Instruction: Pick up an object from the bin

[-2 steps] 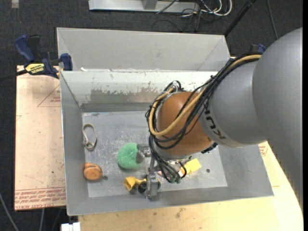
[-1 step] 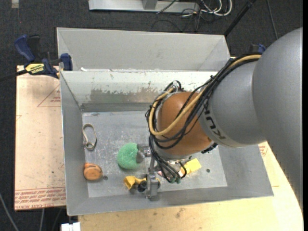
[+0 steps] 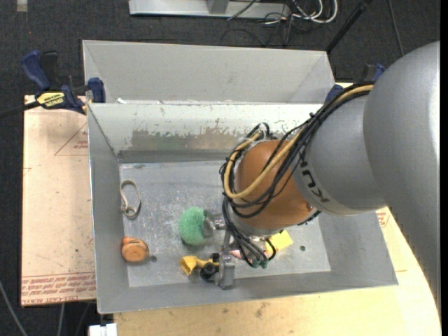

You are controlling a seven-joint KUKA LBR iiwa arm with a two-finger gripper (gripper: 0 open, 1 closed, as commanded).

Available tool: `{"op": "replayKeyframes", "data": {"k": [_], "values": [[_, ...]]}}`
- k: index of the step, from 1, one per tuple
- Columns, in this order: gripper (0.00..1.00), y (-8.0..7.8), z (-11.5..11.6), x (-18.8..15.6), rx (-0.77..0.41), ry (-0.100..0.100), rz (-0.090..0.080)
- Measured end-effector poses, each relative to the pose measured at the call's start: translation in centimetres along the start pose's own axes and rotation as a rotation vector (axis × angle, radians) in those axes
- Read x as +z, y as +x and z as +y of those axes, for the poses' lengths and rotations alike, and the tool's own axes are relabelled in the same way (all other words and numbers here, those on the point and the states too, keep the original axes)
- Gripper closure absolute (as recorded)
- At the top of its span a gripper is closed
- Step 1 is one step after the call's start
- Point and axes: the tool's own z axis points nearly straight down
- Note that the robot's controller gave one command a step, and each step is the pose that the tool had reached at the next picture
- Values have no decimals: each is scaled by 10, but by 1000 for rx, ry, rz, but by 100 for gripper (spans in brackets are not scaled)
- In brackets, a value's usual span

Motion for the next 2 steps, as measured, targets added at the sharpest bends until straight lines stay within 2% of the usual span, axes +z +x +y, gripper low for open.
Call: {"op": "replayKeyframes", "data": {"k": [1, 2], "values": [[0, -6, -7, 11, 21, 1, 0], [0, -2, -14, 8, -106, 0, -6]]}}
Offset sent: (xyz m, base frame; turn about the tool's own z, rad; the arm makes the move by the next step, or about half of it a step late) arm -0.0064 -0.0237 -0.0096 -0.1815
